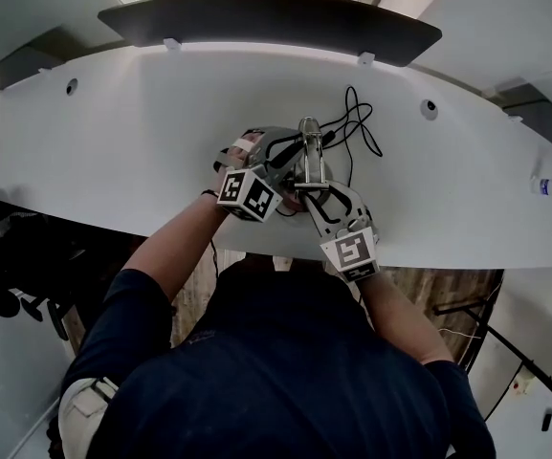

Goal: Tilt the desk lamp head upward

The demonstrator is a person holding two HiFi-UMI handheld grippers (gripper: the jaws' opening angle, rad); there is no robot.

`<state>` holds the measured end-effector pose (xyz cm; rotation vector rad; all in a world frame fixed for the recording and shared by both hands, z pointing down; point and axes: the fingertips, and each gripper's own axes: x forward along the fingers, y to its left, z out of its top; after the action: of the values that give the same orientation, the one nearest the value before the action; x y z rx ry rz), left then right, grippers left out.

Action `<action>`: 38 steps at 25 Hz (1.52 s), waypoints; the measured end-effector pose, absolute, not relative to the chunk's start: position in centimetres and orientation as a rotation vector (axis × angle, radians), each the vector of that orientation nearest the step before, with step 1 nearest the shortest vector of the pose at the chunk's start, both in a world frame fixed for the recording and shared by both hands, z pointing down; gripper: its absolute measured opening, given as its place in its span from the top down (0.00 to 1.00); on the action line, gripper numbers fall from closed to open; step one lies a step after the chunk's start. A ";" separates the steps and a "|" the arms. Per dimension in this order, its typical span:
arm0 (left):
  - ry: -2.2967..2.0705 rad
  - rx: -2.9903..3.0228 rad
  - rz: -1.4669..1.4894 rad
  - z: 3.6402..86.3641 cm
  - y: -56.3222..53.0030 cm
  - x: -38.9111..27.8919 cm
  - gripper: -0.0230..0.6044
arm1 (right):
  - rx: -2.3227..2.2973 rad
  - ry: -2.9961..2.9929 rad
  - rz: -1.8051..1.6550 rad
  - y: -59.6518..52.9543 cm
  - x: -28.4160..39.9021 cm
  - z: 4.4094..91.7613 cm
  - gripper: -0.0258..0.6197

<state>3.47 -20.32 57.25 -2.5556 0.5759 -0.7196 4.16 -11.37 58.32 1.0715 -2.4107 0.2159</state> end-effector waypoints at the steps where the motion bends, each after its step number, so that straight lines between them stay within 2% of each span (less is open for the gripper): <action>1: 0.564 -2.547 -0.720 57.3 -20.4 3.6 0.86 | 1.066 -2.411 0.214 -11.4 4.1 58.4 0.72; 14: 0.489 -2.514 -0.676 57.5 -20.5 4.6 0.89 | 1.029 -2.435 0.214 -12.0 3.2 59.2 0.73; 38: 0.522 -2.428 -0.773 54.8 -21.5 4.3 0.91 | 1.047 -2.380 0.261 -12.0 3.2 59.6 0.74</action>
<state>4.30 -21.50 54.83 -2.4278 0.5221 -0.7725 3.15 -12.04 59.60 1.0474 -2.3798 0.2610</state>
